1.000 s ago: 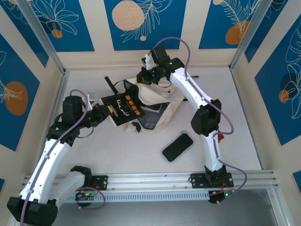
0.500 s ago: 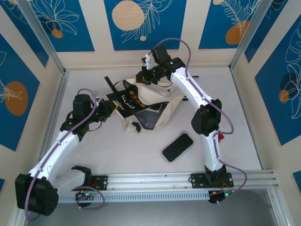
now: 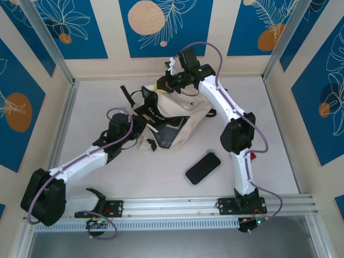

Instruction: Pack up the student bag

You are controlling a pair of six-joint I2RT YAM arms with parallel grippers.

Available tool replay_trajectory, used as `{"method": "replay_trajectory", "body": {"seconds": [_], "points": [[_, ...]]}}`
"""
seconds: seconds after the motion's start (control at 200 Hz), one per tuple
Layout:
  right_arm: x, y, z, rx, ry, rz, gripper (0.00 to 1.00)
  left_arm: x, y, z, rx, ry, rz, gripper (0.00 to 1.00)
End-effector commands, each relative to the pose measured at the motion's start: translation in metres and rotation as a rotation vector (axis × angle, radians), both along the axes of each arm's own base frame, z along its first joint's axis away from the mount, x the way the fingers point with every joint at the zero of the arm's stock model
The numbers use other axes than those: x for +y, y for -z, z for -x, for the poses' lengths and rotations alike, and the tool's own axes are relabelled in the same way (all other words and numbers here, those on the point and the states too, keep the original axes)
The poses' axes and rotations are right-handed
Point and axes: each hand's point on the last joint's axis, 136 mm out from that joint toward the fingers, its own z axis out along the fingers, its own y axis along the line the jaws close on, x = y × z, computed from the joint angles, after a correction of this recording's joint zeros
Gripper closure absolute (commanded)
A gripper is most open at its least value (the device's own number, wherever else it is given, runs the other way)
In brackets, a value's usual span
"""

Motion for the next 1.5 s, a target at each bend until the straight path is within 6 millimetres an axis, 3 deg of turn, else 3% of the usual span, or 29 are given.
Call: {"method": "replay_trajectory", "body": {"seconds": [0.0, 0.225, 0.395, 0.725, 0.98, 1.255, 1.495], "points": [[0.005, -0.050, 0.014, -0.063, -0.066, -0.119, 0.97, -0.021, -0.060, -0.026, -0.188, -0.047, 0.118, 1.00], [-0.001, -0.053, 0.015, -0.056, -0.066, -0.129, 0.97, -0.056, -0.051, -0.052, -0.190, -0.037, 0.137, 1.00], [-0.007, -0.051, 0.013, -0.049, -0.056, -0.129, 0.97, -0.064, -0.008, -0.064, -0.057, -0.107, 0.022, 1.00], [-0.017, -0.044, 0.011, -0.034, -0.027, -0.111, 0.97, -0.079, 0.040, -0.080, 0.080, -0.154, -0.009, 0.99], [-0.020, -0.038, 0.011, -0.020, -0.016, -0.099, 0.98, -0.099, 0.054, -0.083, 0.128, -0.087, 0.009, 0.76], [-0.026, -0.032, 0.010, -0.018, 0.008, -0.078, 0.97, -0.090, 0.049, -0.067, 0.164, -0.067, -0.023, 0.38], [-0.031, -0.020, 0.009, 0.005, 0.031, -0.062, 0.97, -0.088, 0.048, -0.038, 0.253, 0.031, -0.079, 0.28]]}}
